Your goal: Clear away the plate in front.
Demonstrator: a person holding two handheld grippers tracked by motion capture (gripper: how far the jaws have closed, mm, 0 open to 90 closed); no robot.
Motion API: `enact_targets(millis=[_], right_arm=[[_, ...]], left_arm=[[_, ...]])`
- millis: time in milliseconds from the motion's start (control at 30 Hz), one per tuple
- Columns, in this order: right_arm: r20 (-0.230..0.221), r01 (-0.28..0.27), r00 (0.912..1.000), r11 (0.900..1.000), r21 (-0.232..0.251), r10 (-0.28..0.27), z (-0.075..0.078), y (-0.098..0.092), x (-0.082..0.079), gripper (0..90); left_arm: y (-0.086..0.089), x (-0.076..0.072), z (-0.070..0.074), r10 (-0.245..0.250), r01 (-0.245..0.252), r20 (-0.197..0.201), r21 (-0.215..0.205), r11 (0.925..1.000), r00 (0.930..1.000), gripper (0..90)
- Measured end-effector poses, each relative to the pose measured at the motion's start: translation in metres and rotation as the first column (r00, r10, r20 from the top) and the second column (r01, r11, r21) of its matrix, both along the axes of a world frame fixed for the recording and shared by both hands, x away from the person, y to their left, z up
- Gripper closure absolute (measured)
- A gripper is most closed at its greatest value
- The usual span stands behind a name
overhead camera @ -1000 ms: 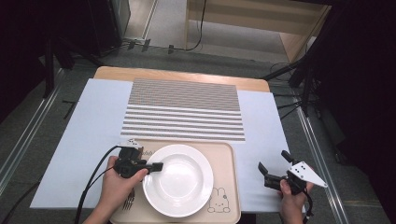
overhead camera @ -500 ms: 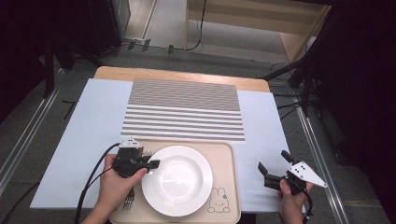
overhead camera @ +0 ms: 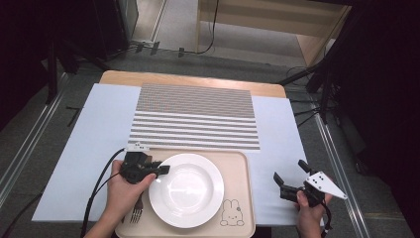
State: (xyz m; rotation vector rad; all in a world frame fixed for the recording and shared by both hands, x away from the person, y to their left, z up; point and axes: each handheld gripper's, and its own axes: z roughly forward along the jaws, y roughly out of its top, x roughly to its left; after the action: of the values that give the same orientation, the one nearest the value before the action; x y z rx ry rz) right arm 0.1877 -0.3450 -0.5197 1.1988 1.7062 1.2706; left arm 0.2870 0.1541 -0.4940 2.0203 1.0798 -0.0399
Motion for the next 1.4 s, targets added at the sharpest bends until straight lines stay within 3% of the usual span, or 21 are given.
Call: enact_targets(millis=[167, 267, 467, 667, 833, 967, 1000, 1033, 1400], right_arm=[[-0.002, 0.004, 1.0000, 1.000, 0.005, -0.004, 0.000, 0.000, 0.000, 0.0], [-0.001, 0.005, 1.0000, 1.000, 0.004, -0.005, 0.000, 0.000, 0.000, 0.0], [0.001, 0.002, 1.0000, 1.000, 0.001, -0.002, 0.000, 0.000, 0.000, 0.0], [0.000, 0.003, 1.0000, 1.000, 0.001, -0.003, 0.000, 0.000, 0.000, 0.0], [0.000, 0.004, 1.0000, 1.000, 0.003, -0.004, 0.000, 0.000, 0.000, 0.0], [-0.001, 0.004, 1.0000, 1.000, 0.003, -0.004, 0.000, -0.001, 0.000, 0.0], [-0.001, 0.004, 1.0000, 1.000, 0.003, -0.004, 0.000, 0.000, 0.000, 0.0], [-0.001, 0.005, 1.0000, 1.000, 0.003, -0.005, 0.000, 0.000, 0.000, 0.0], [0.001, 0.003, 1.0000, 1.000, 0.000, -0.003, 0.000, 0.000, 0.000, 0.0]], left_arm=[[0.001, 0.000, 0.000, -0.012, 0.012, 0.025, -0.003, 0.9999, 0.9996, 64.3], [0.007, -0.002, 0.005, 0.005, -0.002, 0.057, -0.050, 0.9987, 0.9984, 58.9], [0.020, -0.006, 0.012, 0.043, -0.032, 0.155, -0.076, 0.9966, 0.9870, 32.5], [0.032, -0.008, 0.019, 0.022, 0.006, 0.205, -0.136, 0.9908, 0.9785, 12.4], [0.043, -0.011, 0.023, 0.012, 0.027, 0.249, -0.156, 0.9873, 0.9685, 8.7], [0.052, -0.011, 0.023, 0.043, -0.004, 0.269, -0.146, 0.9893, 0.9623, 8.7], [0.055, -0.012, 0.023, 0.059, -0.020, 0.287, -0.137, 0.9903, 0.9562, 8.7], [0.058, -0.012, 0.023, 0.062, -0.022, 0.293, -0.139, 0.9901, 0.9542, 8.7], [0.082, -0.013, 0.021, 0.110, -0.072, 0.312, -0.131, 0.9887, 0.9436, 8.7]])
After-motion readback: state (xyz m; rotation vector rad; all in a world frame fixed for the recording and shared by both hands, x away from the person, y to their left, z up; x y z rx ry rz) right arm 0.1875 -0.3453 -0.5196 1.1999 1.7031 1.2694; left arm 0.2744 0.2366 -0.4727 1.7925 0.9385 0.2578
